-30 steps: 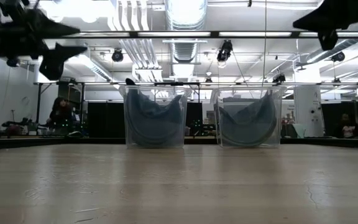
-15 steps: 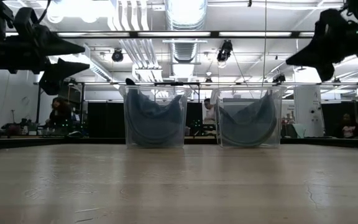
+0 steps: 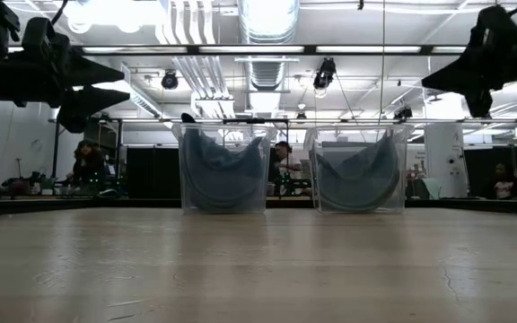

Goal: Pick & Place hat
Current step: Return to Home Position

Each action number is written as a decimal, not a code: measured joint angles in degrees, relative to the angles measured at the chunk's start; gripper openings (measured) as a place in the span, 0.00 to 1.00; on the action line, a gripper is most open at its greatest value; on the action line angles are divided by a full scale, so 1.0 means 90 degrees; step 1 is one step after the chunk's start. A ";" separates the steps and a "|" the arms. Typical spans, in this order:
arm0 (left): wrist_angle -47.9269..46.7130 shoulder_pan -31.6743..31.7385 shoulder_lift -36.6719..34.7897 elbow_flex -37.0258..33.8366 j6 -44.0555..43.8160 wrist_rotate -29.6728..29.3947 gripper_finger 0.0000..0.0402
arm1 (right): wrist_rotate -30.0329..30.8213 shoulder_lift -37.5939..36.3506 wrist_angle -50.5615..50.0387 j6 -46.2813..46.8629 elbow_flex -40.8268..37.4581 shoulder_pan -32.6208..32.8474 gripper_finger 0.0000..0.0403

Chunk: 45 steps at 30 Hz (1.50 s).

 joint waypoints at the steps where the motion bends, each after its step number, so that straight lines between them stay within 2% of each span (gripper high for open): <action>1: -0.0006 0.0002 -0.0004 0.0000 0.0045 -0.0050 0.52 | 0.0050 -0.0020 0.0122 0.0028 -0.0114 0.0015 0.02; 10: -0.0038 0.0002 0.0011 -0.0005 0.0246 -0.0257 0.52 | 0.0265 -0.0134 0.1869 -0.0270 -0.1455 0.0026 0.02; 14: -0.0045 0.0002 0.0011 -0.0007 0.0465 -0.0337 0.52 | 0.0508 -0.0017 0.2546 -0.0740 -0.1605 0.0027 0.02; 32: -0.0088 0.0002 0.0011 -0.0012 0.0840 -0.0355 0.52 | 0.0497 0.0000 0.2341 -0.1395 -0.1627 0.0026 0.02; 45: -0.0091 0.0002 0.0011 0.0007 0.0802 -0.0352 0.52 | 0.0505 0.0003 0.2341 -0.1361 -0.1627 0.0026 0.02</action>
